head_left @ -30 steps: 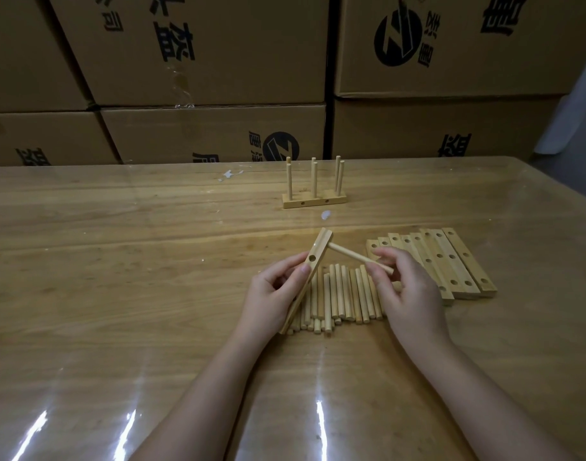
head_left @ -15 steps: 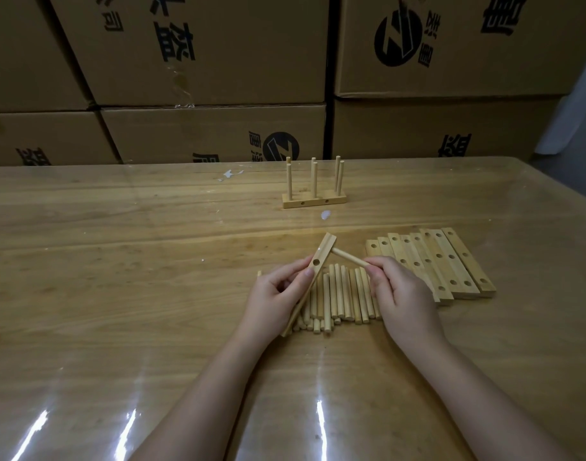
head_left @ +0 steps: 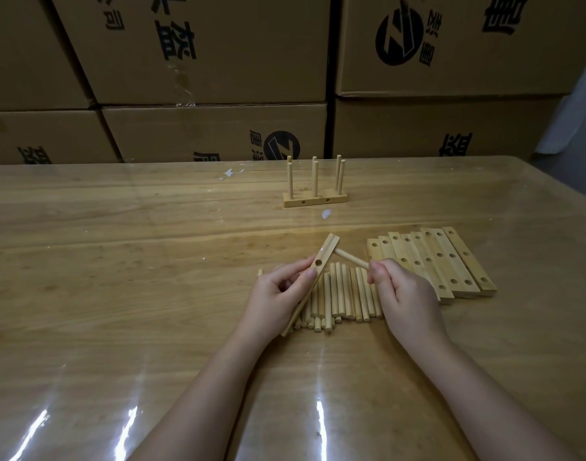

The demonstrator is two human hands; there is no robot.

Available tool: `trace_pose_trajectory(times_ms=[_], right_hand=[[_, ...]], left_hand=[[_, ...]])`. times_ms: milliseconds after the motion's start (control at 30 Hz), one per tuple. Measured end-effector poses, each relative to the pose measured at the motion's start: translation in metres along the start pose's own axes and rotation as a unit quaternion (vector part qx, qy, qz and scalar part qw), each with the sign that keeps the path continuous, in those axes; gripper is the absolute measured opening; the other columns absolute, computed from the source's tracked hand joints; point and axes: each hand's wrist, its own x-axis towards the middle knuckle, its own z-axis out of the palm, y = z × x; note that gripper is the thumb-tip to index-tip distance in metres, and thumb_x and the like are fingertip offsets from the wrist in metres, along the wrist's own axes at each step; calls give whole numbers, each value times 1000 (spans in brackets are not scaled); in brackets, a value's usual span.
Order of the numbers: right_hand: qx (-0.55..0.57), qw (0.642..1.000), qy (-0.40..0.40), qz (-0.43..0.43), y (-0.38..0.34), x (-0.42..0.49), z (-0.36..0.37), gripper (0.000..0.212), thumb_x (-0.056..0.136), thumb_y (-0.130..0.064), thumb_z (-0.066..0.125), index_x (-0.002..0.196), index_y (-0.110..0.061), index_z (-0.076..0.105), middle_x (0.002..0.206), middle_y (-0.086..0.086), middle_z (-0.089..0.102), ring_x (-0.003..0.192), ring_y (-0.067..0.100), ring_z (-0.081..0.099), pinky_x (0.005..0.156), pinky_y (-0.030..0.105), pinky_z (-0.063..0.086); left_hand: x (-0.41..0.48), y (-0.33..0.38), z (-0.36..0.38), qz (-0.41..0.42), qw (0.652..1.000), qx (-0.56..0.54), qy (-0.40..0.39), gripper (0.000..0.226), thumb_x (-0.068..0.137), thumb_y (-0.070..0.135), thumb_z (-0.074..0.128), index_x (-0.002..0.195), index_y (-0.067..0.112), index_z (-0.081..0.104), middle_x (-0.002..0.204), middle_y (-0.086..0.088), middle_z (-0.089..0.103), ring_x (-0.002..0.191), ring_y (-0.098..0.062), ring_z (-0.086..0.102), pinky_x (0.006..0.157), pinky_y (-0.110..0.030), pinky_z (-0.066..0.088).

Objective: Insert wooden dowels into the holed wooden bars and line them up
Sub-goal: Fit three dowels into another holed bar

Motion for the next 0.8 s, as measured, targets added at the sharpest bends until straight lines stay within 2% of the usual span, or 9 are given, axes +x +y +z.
trace_pose_trajectory(times_ms=[267, 367, 467, 533, 600, 667, 700, 767, 800], right_hand=[[14, 1000, -3, -5, 1, -1, 1, 30, 95, -29, 37, 78, -17, 58, 48, -9, 39, 42, 6, 35, 42, 23, 27], [48, 999, -3, 8, -1, 1, 0, 33, 93, -41, 31, 100, -23, 58, 59, -9, 49, 49, 7, 46, 44, 26, 38], [95, 994, 25, 39, 0, 3, -3, 54, 92, -57, 28, 133, -23, 39, 86, -10, 54, 70, 5, 55, 55, 21, 47], [121, 991, 22, 44, 3, 2, -5, 62, 87, -60, 29, 136, -23, 35, 91, -8, 55, 77, 5, 56, 62, 22, 49], [102, 993, -49, 41, 3, 2, -3, 58, 84, -67, 32, 133, -35, 34, 97, -12, 54, 85, 0, 54, 69, 22, 48], [12, 987, -162, 18, 4, 0, 1, 61, 77, -73, 35, 132, -48, 28, 116, -24, 44, 103, -11, 40, 90, 24, 40], [-53, 977, -209, -6, 5, -1, 3, 67, 74, -76, 36, 135, -51, 23, 125, -27, 35, 114, -10, 27, 100, 29, 29], [-143, 955, -256, -53, 8, -1, 5, 81, 71, -80, 33, 141, -49, 9, 143, -25, 19, 121, -11, 3, 110, 32, 4], [-160, 948, -267, -62, 9, -1, 4, 85, 70, -82, 30, 143, -47, 3, 148, -23, 15, 121, -14, -2, 111, 31, -5]], left_hand=[[0, 0, 1, 2, 1000, -4, -2, 28, 87, 33, 62, 114, 37, 67, 107, -24, 65, 103, -38, 58, 90, -43, 49], [0, 0, 2, -3, 1000, -18, -1, 23, 85, 39, 62, 106, 46, 67, 100, -10, 70, 95, -26, 63, 80, -30, 53], [3, 0, -1, -9, 999, -38, 20, 19, 91, 29, 60, 99, 44, 69, 96, 13, 72, 89, -3, 65, 72, -13, 50], [5, 1, -4, -27, 996, -64, 56, 17, 93, 28, 58, 97, 40, 69, 95, 17, 72, 87, 0, 65, 71, -14, 51], [7, 0, -6, -42, 990, -97, 98, 16, 94, 25, 56, 99, 33, 70, 95, 10, 73, 89, -7, 66, 77, -22, 52], [7, 1, -6, -55, 982, -140, 116, 17, 95, 22, 55, 104, 23, 69, 96, -1, 72, 89, -16, 65, 80, -31, 52], [7, 2, -6, -58, 980, -151, 118, 18, 95, 21, 55, 106, 20, 69, 95, -5, 71, 88, -18, 65, 78, -33, 52], [8, 2, -5, -56, 979, -154, 120, 17, 95, 20, 55, 104, 20, 69, 92, -4, 71, 85, -17, 64, 75, -32, 51], [8, 2, -5, -55, 979, -153, 119, 16, 95, 20, 55, 101, 21, 69, 90, -2, 71, 83, -16, 64, 75, -31, 50]])
